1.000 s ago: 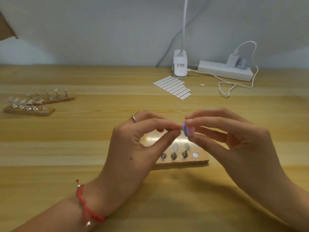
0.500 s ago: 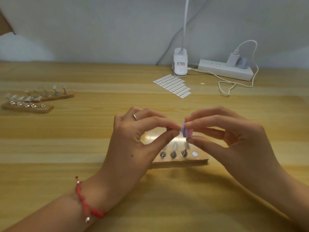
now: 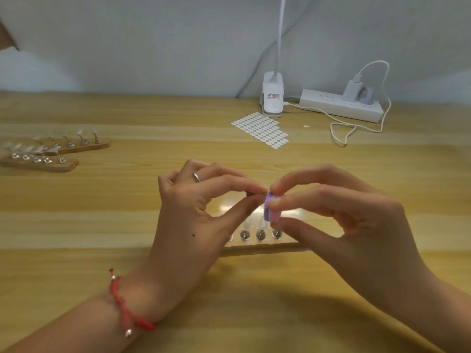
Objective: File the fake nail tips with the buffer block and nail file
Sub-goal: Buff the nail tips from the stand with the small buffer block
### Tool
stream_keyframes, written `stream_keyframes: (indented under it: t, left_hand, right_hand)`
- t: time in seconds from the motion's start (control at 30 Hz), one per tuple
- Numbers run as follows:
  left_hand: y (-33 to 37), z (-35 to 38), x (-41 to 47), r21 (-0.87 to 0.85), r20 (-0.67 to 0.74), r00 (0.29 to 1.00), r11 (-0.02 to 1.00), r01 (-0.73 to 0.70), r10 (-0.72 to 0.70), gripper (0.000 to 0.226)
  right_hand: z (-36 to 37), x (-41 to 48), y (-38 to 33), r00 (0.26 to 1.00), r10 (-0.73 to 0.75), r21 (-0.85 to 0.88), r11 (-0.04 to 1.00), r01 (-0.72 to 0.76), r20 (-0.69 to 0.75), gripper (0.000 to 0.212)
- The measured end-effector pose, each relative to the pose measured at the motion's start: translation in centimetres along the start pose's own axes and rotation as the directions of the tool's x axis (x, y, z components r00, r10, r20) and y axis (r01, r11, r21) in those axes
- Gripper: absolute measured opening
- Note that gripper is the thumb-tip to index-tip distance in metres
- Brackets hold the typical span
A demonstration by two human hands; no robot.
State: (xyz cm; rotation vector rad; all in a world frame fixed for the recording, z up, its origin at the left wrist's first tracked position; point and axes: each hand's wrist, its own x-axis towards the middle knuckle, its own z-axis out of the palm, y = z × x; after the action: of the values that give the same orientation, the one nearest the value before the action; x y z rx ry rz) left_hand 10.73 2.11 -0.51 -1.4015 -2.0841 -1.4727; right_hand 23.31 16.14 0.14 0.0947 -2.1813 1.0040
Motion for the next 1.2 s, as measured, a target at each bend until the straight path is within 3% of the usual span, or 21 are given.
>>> stream_keyframes:
  t: [0.13, 0.27, 0.4, 0.6, 0.8, 1.2]
  left_hand:
    - [-0.2, -0.2, 0.0, -0.012, 0.001, 1.000, 1.000, 0.018, -0.018, 0.010]
    - [-0.6, 0.0, 0.1, -0.016, 0.008, 1.000, 0.999, 0.030, -0.030, 0.011]
    - [-0.3, 0.3, -0.1, -0.143, 0.025, 0.997, 0.987, 0.079, -0.076, 0.006]
    - [-0.2, 1.0, 0.2, -0.231, 0.042, 0.993, 0.966, 0.120, -0.113, 0.005]
    - [0.1, 1.1, 0.1, -0.199, 0.028, 0.995, 0.975, 0.096, -0.092, 0.009]
    - [-0.3, 0.9, 0.2, -0.193, 0.010, 0.996, 0.977, 0.094, -0.094, 0.010]
  right_hand:
    - [0.2, 0.2, 0.3, 0.998, 0.042, -0.023, 0.999, -0.043, -0.039, 0.015]
    - [0.3, 0.0, 1.0, 1.000, -0.020, -0.098, 0.995, 0.021, 0.013, 0.013]
    - [-1.4, 0.5, 2.2, 0.992, 0.065, -0.148, 0.986, -0.081, -0.108, 0.018]
    - [-1.6, 0.2, 1.1, 0.992, -0.124, -0.264, 0.958, 0.112, -0.032, 0.022]
    - [-1.1, 0.2, 0.7, 0.956, -0.291, -0.418, 0.865, 0.277, 0.031, 0.016]
    - [-0.8, 0.3, 1.0, 0.926, -0.357, -0.506, 0.781, 0.366, 0.120, 0.014]
